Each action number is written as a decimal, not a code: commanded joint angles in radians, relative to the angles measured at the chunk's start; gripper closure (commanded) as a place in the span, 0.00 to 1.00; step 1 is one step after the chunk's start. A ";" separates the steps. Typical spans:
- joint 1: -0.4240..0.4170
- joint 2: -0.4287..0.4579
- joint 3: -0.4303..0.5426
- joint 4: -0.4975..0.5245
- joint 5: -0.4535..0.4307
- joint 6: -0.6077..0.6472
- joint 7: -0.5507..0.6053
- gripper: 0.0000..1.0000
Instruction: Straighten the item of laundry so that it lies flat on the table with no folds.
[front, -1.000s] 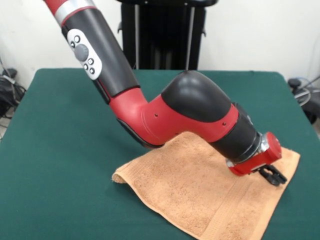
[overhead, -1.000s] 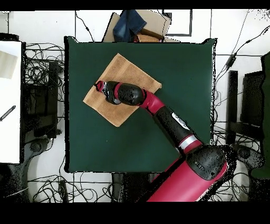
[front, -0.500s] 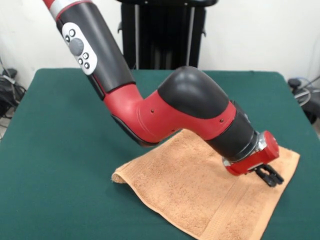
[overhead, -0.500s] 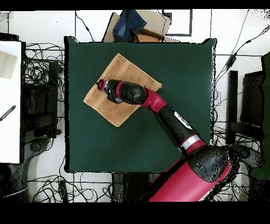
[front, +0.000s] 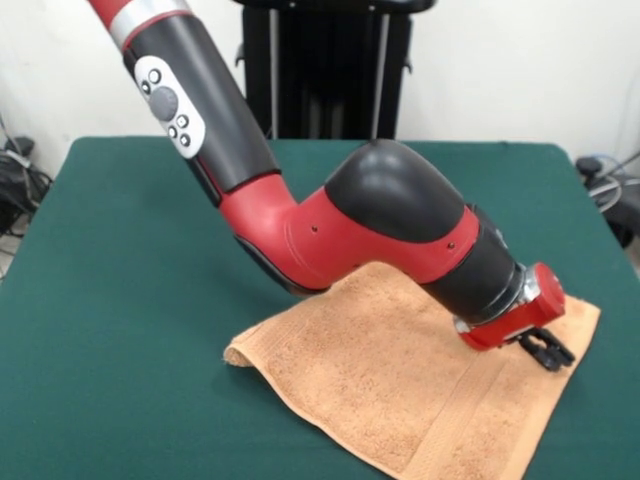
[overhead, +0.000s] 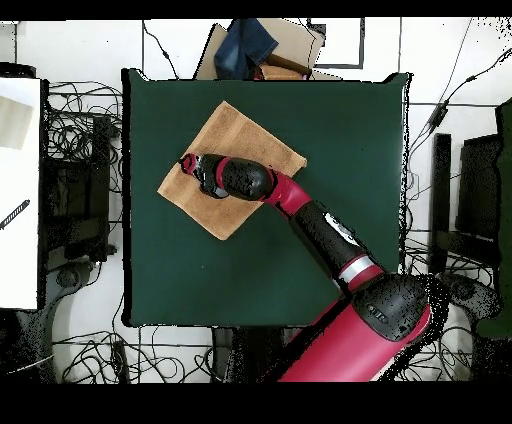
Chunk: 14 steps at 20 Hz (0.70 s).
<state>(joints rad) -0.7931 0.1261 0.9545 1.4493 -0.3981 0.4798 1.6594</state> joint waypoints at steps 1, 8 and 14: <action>0.039 0.113 -0.028 -0.120 -0.040 -0.063 -0.100 1.00; 0.038 0.130 -0.025 -0.139 -0.050 -0.059 -0.119 1.00; 0.054 0.148 -0.019 -0.162 -0.048 -0.059 -0.117 1.00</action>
<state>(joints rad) -0.8047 0.1695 0.9816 1.4406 -0.3981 0.4734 1.6594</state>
